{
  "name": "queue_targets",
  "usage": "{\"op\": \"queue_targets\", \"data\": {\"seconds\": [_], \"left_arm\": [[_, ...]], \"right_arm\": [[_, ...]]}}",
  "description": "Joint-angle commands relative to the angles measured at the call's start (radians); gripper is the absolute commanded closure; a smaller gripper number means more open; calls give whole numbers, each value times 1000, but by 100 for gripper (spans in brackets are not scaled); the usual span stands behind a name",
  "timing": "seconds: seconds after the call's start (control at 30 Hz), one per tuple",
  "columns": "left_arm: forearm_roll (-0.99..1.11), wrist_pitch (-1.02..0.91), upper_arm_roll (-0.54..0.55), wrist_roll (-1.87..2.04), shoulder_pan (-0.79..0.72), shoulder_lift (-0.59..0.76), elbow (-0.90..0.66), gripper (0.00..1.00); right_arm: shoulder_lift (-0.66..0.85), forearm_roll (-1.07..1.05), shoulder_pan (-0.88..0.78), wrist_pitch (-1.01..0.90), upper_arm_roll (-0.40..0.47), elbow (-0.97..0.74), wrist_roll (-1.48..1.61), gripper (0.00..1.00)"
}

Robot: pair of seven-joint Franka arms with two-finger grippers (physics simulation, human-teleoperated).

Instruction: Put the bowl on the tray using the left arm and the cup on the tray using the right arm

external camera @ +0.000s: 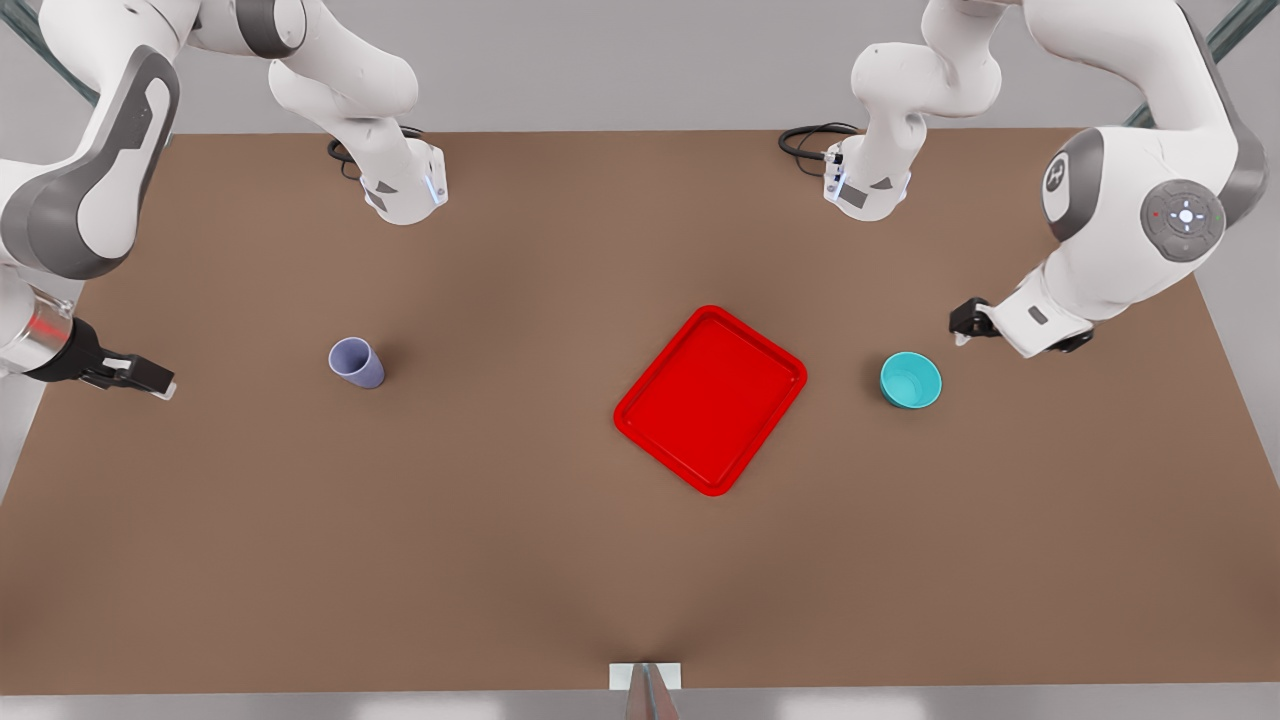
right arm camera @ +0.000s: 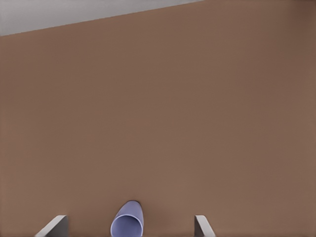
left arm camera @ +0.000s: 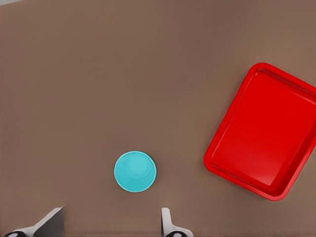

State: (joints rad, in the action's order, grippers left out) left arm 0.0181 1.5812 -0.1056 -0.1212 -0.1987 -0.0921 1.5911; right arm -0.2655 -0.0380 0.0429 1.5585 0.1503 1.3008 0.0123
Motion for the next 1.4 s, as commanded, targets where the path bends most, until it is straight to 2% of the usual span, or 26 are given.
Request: {"op": "queue_targets", "data": {"seconds": [0.0,0.03,0.1,0.17,0.23,0.4,0.57,0.6,0.63,0.73,0.83,0.87,0.9,0.93,0.97,1.37], "left_arm": [[5,0,0,0,-2,0,3,0],[5,0,0,2,1,-24,6,0],[-9,49,0,3,85,-107,109,0],[-136,351,0,-54,160,-147,345,0],[-219,417,1,-149,202,-198,409,0],[-276,523,1,-408,216,-282,472,0],[-276,591,1,-466,216,-330,494,0],[-276,591,1,-476,216,-337,494,3],[-276,594,1,-480,216,-342,492,13],[-276,594,3,-480,216,-357,491,58],[-274,602,6,-485,216,-363,487,61],[-274,602,6,-485,216,-368,487,64],[-274,602,7,-485,216,-370,486,73],[-274,602,7,-483,216,-371,481,77],[-274,600,7,-483,216,-376,478,79],[-299,550,23,-433,213,-365,442,79]], "right_arm": [[0,0,0,0,0,0,0,0],[0,0,0,0,0,0,0,0],[-1,0,0,3,0,0,0,0],[-23,1,-3,21,-1,-3,0,0],[-23,-2,0,26,-1,-3,0,0],[-24,-2,0,31,-1,-2,0,0],[-23,-2,0,31,-1,-2,0,0],[-23,-2,0,29,-1,-2,0,0],[-23,-2,-2,29,-1,-2,0,0],[-23,-2,-2,29,-3,-2,0,0],[-23,-2,-2,28,-3,-2,0,0],[-23,-2,-2,28,-3,-2,0,0],[-23,-2,-2,28,-3,-2,0,0],[-23,-2,-2,28,-3,-2,0,0],[-23,-2,-2,28,-3,-2,0,0],[-23,-3,0,28,-3,-2,0,0]]}}
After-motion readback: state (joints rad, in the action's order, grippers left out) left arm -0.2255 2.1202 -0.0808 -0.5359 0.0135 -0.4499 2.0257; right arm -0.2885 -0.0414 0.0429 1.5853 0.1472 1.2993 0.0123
